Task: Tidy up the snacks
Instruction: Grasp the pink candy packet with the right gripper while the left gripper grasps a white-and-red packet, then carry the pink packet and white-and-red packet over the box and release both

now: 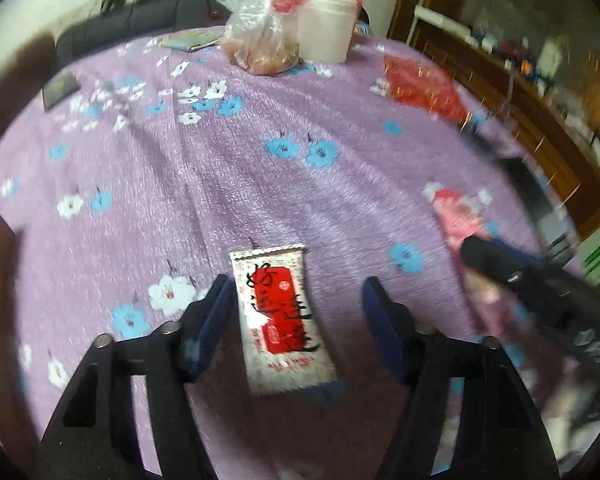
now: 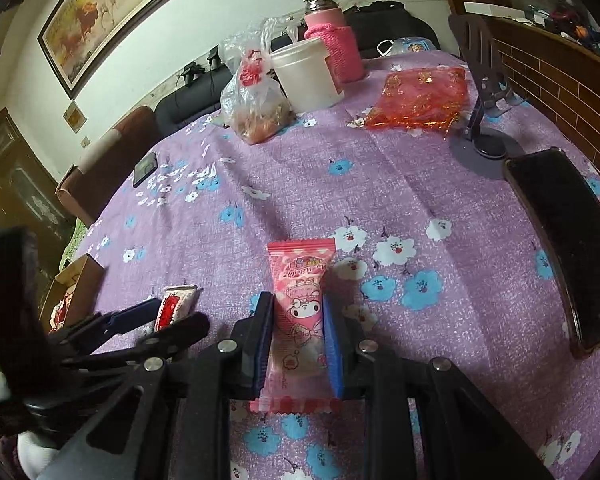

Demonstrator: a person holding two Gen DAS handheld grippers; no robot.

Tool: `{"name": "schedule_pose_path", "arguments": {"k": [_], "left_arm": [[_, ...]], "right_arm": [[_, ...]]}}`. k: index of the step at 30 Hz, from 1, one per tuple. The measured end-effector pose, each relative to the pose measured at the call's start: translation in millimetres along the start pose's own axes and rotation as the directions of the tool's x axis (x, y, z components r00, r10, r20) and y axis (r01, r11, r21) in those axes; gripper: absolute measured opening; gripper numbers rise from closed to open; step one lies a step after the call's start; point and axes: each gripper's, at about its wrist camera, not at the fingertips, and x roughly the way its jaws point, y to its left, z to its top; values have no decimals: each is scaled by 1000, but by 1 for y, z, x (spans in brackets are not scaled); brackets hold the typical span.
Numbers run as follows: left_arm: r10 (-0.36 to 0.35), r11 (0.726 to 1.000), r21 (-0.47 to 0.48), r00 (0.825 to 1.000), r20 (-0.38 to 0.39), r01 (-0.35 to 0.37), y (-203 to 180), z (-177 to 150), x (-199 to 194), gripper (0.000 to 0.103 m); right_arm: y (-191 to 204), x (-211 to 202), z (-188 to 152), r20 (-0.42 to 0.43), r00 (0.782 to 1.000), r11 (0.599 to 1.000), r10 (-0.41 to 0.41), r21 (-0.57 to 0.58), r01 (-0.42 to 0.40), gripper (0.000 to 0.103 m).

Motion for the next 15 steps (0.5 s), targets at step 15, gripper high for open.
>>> {"name": "schedule_pose_path", "arguments": {"k": [15], "left_arm": [[-107,994,13,992,66,107,11,-25,-54,31]], "right_arm": [[13,2,-3,11,1000,998,20,-60,-20,27]]}}
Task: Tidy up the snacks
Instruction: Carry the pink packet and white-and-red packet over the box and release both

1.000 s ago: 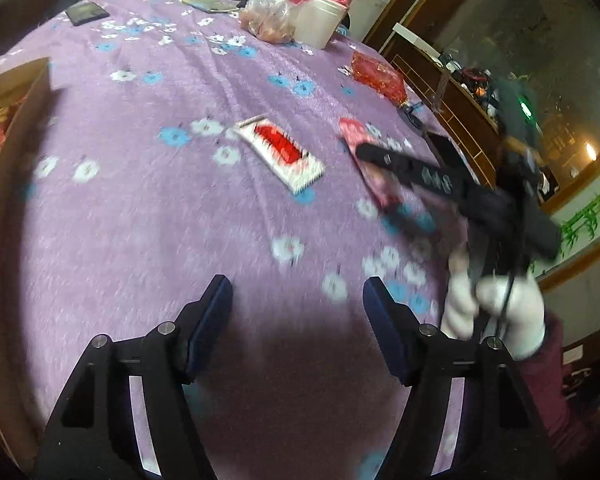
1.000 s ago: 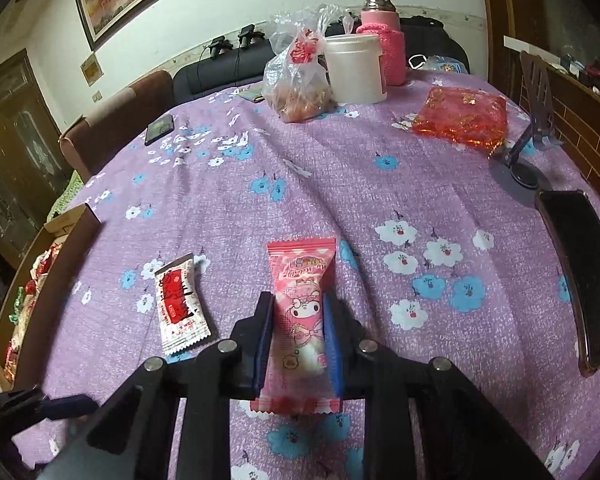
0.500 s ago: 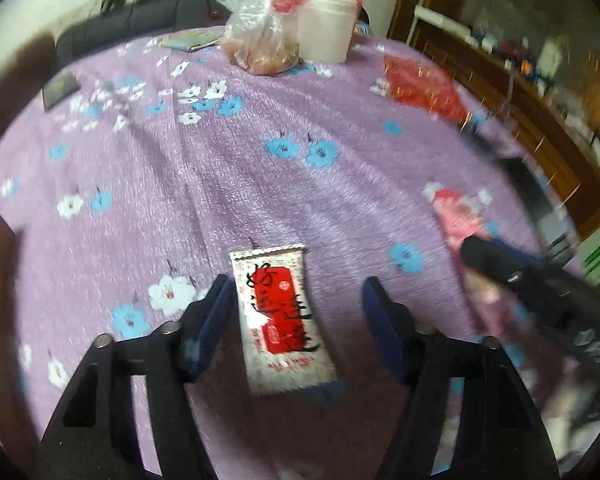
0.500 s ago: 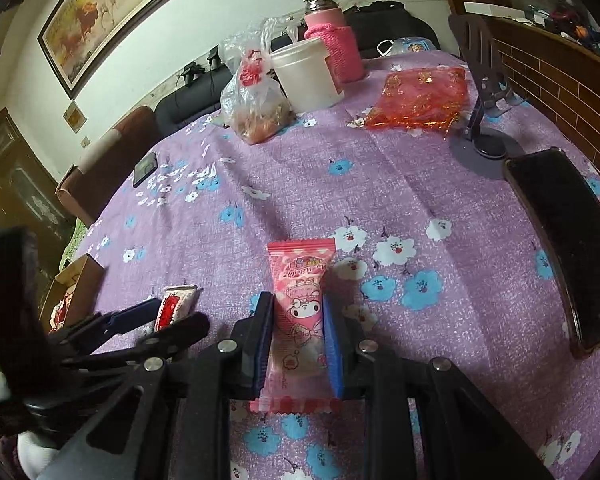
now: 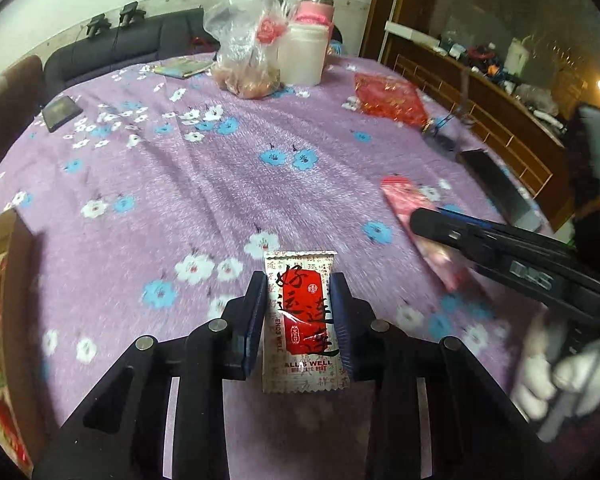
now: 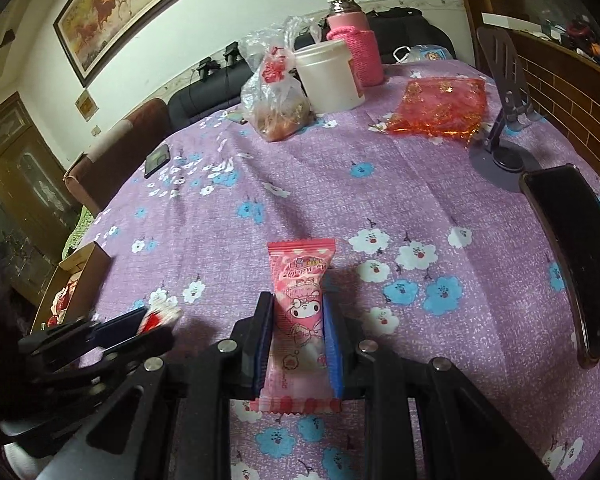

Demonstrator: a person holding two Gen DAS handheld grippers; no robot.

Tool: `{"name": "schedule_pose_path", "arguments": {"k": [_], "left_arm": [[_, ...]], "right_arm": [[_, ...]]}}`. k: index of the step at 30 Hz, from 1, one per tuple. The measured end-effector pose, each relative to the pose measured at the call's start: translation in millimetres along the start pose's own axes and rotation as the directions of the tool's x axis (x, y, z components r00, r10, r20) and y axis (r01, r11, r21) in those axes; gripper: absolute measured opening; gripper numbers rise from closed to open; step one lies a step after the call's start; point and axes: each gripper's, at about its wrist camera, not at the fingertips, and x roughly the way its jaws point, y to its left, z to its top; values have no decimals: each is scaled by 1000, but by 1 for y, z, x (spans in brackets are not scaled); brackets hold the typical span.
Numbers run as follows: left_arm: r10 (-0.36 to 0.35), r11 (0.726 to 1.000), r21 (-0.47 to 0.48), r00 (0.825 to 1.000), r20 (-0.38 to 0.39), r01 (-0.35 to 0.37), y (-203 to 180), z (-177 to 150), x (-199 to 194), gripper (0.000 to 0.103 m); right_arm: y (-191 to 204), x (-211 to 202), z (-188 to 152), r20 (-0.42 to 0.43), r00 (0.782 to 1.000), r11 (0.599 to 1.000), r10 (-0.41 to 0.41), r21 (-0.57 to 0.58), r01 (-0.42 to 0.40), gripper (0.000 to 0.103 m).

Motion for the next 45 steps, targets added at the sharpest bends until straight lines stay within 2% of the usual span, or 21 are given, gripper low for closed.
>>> {"name": "schedule_pose_path", "arguments": {"k": [5,8,14,17,23,28,33,38,45], "left_arm": [[-36,997,-66,998,57,40,14,-19,-44,31],[-33,992,-117,996,83,42,33,-32,-69,31],[33,966,-260,992,121,0,90,-66,-115,31],[74,943,-331,986,150,-20,121,-86,-140,31],[156,899,-431,975,158,-75,174,-119,-173,31],[203,855,-509,967,153,-99,210,-142,-183,31],[224,821,-561,963,149,-104,238,-156,-189,31],[224,822,-559,964,141,-109,253,-154,-188,31],[202,822,-559,973,111,-107,267,-149,-174,31]], "right_arm": [[5,-3,-2,19,1000,1000,14,-18,-14,27],[9,-5,-4,28,999,999,25,-29,-24,27],[15,-1,-9,33,999,998,-1,-55,3,27],[20,-1,-12,45,999,996,-26,-78,30,27],[43,-7,-15,50,997,991,-62,-115,67,27],[100,-11,-22,12,999,983,33,-182,-30,27],[176,-4,-34,-51,989,947,136,-286,-145,27],[241,17,-45,-143,967,905,211,-344,-248,27],[312,57,-47,-226,946,869,230,-391,-305,27]]}}
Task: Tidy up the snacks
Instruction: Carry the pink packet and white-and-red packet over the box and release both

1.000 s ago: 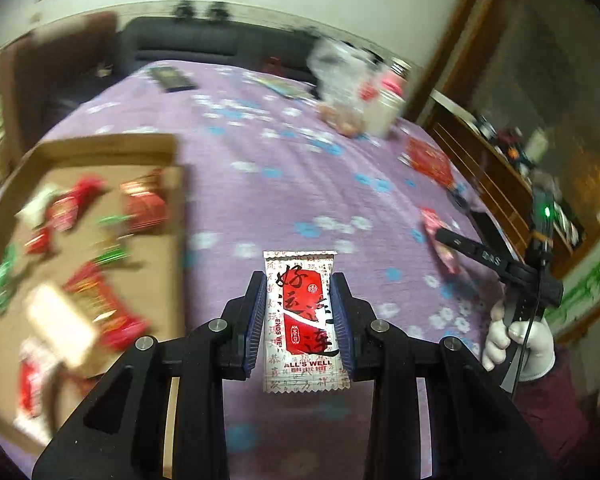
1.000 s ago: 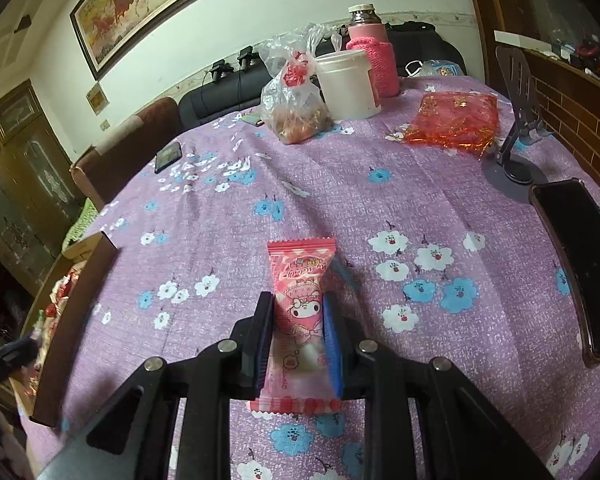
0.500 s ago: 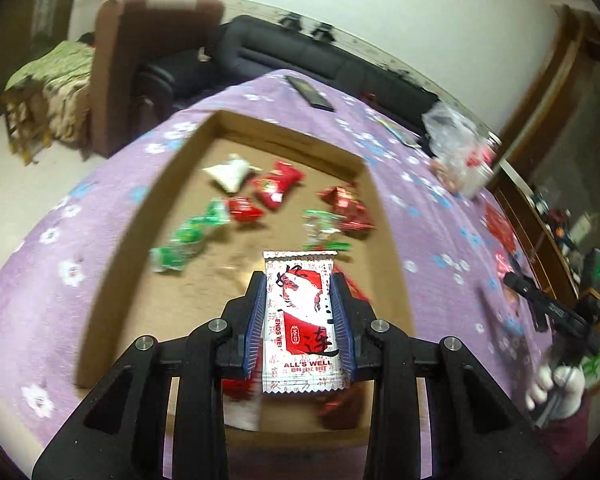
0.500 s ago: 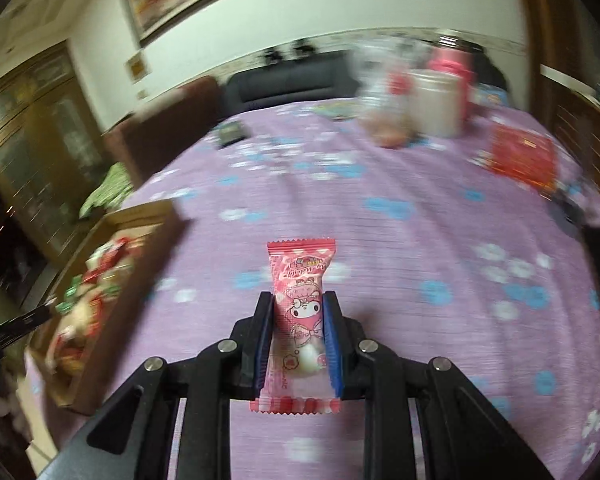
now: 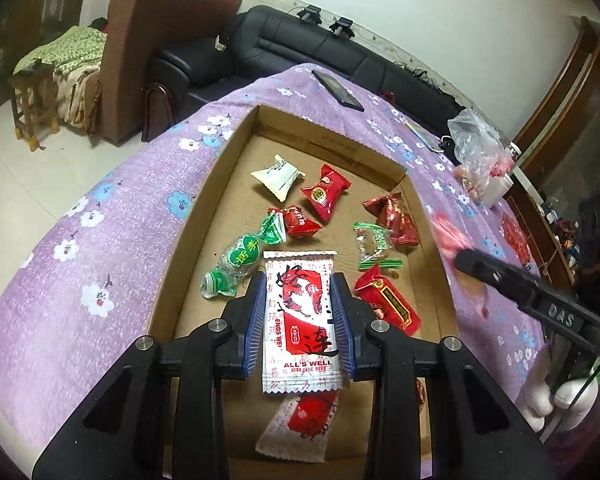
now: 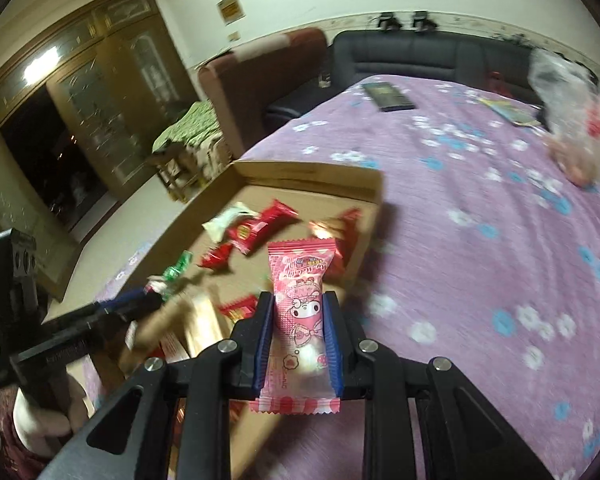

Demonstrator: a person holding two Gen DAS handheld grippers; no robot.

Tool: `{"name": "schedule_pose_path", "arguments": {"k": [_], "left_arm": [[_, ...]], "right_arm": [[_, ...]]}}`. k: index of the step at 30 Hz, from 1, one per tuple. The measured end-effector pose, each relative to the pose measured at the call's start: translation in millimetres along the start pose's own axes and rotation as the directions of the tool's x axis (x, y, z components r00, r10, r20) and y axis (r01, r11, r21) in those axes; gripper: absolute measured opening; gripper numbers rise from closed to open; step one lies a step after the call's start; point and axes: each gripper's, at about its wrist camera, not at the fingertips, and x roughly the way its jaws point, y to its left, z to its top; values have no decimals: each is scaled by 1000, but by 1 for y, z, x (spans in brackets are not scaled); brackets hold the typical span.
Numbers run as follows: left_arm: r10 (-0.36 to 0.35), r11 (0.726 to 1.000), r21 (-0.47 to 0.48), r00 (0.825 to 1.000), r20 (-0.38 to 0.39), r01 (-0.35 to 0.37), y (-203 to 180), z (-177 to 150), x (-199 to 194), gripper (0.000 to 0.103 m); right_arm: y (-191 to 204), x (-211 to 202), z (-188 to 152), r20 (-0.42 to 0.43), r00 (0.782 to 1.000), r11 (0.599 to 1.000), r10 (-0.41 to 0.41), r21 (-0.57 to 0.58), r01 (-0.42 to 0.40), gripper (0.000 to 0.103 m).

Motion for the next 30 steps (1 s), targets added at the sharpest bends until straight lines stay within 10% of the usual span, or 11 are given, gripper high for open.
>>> {"name": "schedule_pose_path", "arguments": {"k": [13,30], "left_arm": [[-63,998,-15,998,14,63,4,3,-7,32],[71,997,38,994,79,-74,-24,-14,-38,32]], "right_arm": [[37,80,33,-119,992,999,37,-31,-41,28],[38,1,-1,30,1000,999,2,-49,-1,40]]}}
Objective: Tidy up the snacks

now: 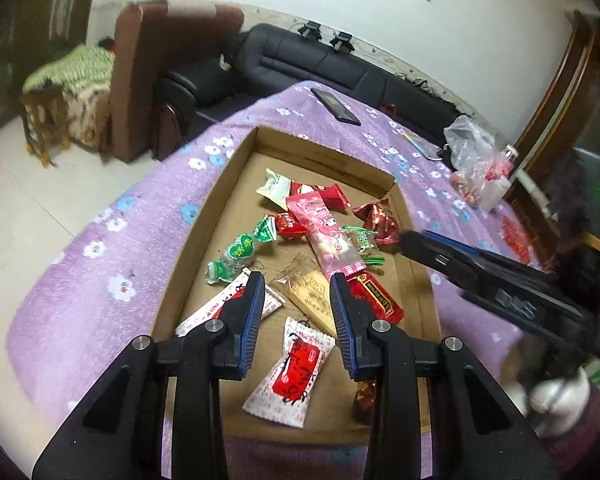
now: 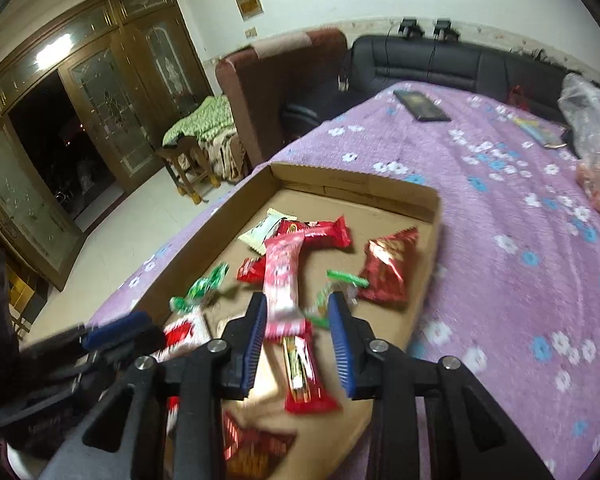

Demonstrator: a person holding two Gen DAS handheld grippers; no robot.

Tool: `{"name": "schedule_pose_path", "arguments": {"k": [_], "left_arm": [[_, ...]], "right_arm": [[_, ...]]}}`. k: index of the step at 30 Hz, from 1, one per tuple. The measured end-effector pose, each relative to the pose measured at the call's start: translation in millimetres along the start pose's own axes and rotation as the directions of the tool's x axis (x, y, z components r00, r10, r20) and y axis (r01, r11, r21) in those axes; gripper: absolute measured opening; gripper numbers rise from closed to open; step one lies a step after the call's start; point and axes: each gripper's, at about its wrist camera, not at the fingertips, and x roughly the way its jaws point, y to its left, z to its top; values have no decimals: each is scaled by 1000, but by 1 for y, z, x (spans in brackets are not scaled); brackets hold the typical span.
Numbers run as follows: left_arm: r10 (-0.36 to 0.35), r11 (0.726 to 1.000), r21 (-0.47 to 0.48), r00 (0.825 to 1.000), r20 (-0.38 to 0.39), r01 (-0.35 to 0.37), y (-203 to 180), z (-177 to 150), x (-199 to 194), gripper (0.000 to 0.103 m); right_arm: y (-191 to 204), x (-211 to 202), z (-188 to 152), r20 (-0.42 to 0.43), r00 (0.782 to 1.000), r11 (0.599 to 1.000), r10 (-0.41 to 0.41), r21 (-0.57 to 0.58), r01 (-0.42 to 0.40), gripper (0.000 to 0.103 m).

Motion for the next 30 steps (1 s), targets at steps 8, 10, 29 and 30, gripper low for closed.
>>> {"name": "schedule_pose_path", "arguments": {"k": [8,10,29,30], "left_arm": [[155,983,92,985,75,-161,-43,-19,-11,62],[156,980,105,983,95,-166,-52,-23,-15,64],[150,951,265,987,55,-160,-126,-50,-7,64],[149,950,270,987,54,-159,-128,-51,-7,64]], "right_arm": [[-8,-64,-50,136,989,998,-55,32,51,64],[-13,-73,-61,150,986,997,-79,38,74,67],[-47,-110,-114,173,965,979,-198,89,185,72],[-47,-110,-116,174,964,978,-202,85,189,72]]}}
